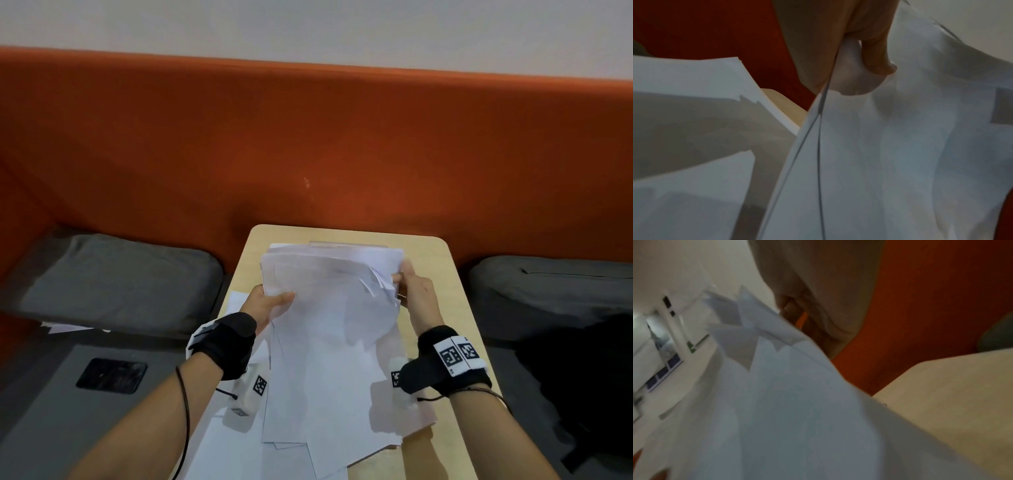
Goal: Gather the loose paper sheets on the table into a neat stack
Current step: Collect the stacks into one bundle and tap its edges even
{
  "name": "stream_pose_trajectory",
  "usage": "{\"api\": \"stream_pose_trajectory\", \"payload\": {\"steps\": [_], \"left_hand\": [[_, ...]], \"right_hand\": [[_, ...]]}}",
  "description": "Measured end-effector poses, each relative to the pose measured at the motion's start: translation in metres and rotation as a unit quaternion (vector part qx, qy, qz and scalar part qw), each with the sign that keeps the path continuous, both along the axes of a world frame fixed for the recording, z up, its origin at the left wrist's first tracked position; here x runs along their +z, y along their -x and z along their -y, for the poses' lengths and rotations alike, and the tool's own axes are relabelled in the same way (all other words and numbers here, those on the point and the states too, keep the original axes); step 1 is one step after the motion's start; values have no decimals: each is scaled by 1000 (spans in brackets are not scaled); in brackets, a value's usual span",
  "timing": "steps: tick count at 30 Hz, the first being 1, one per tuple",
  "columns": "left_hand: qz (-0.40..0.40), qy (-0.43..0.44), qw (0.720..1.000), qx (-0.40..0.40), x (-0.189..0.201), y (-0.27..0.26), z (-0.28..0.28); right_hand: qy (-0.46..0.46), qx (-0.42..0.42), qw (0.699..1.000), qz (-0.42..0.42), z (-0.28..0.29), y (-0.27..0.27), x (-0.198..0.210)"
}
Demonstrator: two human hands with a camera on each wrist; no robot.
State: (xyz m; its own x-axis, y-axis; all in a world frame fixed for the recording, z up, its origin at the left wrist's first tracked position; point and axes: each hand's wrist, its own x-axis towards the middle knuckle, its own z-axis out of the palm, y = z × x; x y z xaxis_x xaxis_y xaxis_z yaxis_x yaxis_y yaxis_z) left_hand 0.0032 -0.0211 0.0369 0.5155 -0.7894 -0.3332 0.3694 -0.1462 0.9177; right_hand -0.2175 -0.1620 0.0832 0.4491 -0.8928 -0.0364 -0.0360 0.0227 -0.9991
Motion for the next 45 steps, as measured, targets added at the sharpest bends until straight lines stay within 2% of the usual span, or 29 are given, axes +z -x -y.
{"api": "stream_pose_trajectory", "payload": {"steps": [4, 13, 25, 28, 31, 33, 35, 37, 39, 41, 43, 45], "left_hand": [[-3, 6, 1000, -6, 1, -1, -1], [-15, 16, 1000, -5, 2, -1, -4], [-16, 10, 1000, 3, 0, 1, -10], [-21, 12, 1000, 6, 0, 1, -9], [-6, 25, 999, 30, 7, 2, -6], [3, 56, 996, 65, 16, 2, -2], [4, 88, 990, 106, 27, -1, 3], [-5, 128, 985, 119, 39, -3, 9], [5, 140, 985, 96, 48, 3, 17], [64, 107, 991, 53, 54, 17, 23], [120, 90, 988, 36, 59, 32, 29], [150, 108, 982, 35, 66, 39, 36]], "right_hand": [[52, 56, 997, 4, 7, 3, 0], [12, 74, 996, 45, -4, 0, 9], [-29, 111, 993, -5, -3, -1, 11], [-24, 86, 996, 8, 0, -3, 10], [-73, 37, 996, 46, 0, -4, 7], [-86, 68, 994, 10, 2, 1, -4], [-58, 125, 987, -86, -5, 7, -15], [-40, 113, 983, -136, -12, 9, -22], [-53, 35, 994, -92, -13, 9, -20], [-51, -21, 998, -25, -12, 9, -7], [-21, -33, 999, 14, -11, 10, 10], [7, -45, 998, 45, -8, 13, 29]]}}
